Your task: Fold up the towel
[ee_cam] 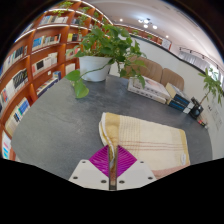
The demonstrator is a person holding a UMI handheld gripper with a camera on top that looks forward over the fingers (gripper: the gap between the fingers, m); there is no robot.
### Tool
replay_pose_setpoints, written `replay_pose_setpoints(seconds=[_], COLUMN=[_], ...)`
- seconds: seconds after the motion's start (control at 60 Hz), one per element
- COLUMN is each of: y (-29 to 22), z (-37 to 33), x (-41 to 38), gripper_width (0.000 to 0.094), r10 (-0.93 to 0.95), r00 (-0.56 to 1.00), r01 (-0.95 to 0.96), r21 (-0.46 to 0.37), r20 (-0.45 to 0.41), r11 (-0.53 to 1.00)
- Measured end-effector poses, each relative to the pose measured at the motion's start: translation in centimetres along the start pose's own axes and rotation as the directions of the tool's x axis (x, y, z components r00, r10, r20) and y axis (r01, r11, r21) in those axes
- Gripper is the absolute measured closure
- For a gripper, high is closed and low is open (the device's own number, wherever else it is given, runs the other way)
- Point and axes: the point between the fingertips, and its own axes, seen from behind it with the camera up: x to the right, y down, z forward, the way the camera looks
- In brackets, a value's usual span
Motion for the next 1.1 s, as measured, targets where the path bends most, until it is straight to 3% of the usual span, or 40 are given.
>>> replay_pose_setpoints(seconds=[0.1,0.183,0.317,0.417,0.567,0.633,0.733,0.783,0.883,1.1], y=[-0.2,-2.0,-7.0,-8.3,-4.0,-0.6,3.2,3.9,3.0,-2.4], z=[-0.3,-2.2,-5.9,-7.5,-6.6,-5.3,-4.5,-4.9,-7.2,-17.1], x=[0.0,1.4,8.7,16.1,24.2,26.3,28.4,28.8,29.5,32.3], gripper_width=[0.0885,0.0885,0.0885,0.0886,0.0876,0.0747,0.0333,0.0211,0.0194,0.0188], r10=[-0.004,0.039,0.090,0.148,0.210,0.208,0.187,0.189,0.217,0.232], r00=[0.999,0.996,0.995,0.989,0.977,0.978,0.982,0.982,0.976,0.972], r01=[0.005,-0.041,-0.094,-0.144,-0.204,-0.204,-0.185,-0.189,-0.219,-0.231], r21=[-0.018,0.020,0.139,0.184,0.139,0.084,0.035,0.038,0.094,0.236], r20=[0.040,0.075,0.036,-0.009,-0.037,-0.036,-0.034,-0.010,0.029,0.022], r11=[1.000,0.999,0.986,0.972,0.969,0.975,0.982,0.981,0.971,0.944])
